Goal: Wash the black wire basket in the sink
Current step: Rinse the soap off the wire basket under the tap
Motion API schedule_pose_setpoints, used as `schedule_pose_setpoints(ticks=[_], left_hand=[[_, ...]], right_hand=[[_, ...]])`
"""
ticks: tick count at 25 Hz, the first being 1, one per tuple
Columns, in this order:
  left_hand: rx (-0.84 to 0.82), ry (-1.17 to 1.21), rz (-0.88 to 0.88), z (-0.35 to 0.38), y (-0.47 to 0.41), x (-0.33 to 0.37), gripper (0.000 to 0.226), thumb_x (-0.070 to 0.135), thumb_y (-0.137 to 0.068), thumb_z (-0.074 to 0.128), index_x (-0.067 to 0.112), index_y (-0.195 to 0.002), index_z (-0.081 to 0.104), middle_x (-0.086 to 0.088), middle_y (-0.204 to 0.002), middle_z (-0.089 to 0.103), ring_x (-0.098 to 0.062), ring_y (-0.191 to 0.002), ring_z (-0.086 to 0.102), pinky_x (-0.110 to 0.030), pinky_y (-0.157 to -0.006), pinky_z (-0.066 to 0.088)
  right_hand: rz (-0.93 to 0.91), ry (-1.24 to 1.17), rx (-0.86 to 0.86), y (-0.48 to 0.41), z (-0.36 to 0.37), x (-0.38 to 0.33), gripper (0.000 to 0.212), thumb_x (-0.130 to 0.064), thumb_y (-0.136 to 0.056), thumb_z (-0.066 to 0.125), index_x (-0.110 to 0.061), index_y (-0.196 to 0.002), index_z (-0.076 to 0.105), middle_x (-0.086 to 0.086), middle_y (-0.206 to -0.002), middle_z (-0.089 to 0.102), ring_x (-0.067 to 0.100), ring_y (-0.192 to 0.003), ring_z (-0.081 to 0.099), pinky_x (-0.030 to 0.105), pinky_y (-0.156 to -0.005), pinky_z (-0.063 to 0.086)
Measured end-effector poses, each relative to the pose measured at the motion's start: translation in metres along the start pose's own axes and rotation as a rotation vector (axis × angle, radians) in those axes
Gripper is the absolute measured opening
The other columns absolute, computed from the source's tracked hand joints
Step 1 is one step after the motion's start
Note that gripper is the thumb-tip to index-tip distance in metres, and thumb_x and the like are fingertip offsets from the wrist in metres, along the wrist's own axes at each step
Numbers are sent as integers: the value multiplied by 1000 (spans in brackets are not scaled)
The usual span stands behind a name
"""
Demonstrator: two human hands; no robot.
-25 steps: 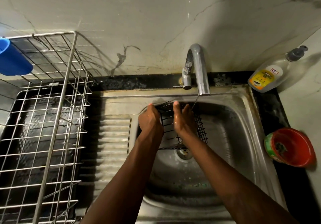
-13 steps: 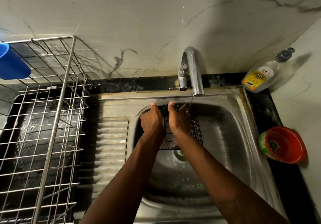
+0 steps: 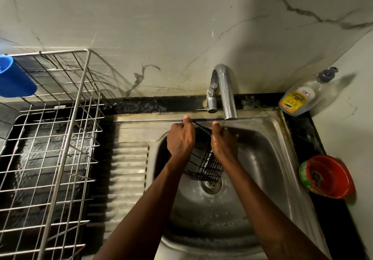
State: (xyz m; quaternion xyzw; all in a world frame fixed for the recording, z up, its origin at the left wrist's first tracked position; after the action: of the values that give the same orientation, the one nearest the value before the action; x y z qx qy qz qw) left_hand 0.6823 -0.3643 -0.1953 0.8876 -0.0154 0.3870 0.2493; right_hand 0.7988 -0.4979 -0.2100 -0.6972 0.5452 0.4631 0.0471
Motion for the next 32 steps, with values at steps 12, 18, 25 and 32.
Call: schedule_pose_setpoints(ticks=[12,18,25,32], left_hand=[[-316,-349,536,63,47,67,16,26,-95,57,17,-107,63,4,-86,62,-17,-79,64,-31,-74,55],[-440,-471,614,78,45,83,19,19,-97,61,16,-110,74,-4,-101,70,-16,-89,61,-26,-84,55],[-368,-238,591,64,66,66,19,7,-92,67,16,-108,73,-1,-104,74,-12,-91,71,-32,-88,61],[-223,-269,398,59,64,47,29,35,-92,58,14,-111,67,-9,-102,74,-29,-85,71,-46,-79,62]], right_hand=[[-127,-96,-86,-27,-35,4,36,-43,-108,33,-25,-101,64,13,-109,69,31,-101,64,39,-86,50],[-174,-99,-12,-27,-44,10,46,-28,-111,27,-7,-116,68,13,-109,68,21,-97,56,24,-78,37],[-374,93,68,-34,-69,-41,17,-34,-93,70,-19,-85,68,-2,-77,70,21,-75,67,27,-63,50],[-676,326,-284,-78,2,-70,55,-83,-85,44,-44,-117,65,-16,-117,70,9,-109,66,40,-99,55]])
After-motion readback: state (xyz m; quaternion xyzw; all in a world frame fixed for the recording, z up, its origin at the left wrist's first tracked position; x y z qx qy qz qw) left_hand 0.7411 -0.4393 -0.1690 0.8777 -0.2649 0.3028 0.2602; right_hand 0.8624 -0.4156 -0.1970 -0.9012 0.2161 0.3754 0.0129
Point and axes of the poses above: each hand's wrist, its own y-axis away from the middle knuckle, its own z-axis out of the palm, x = y × z, the point moved 9 cm from there along -y, towards the middle knuckle
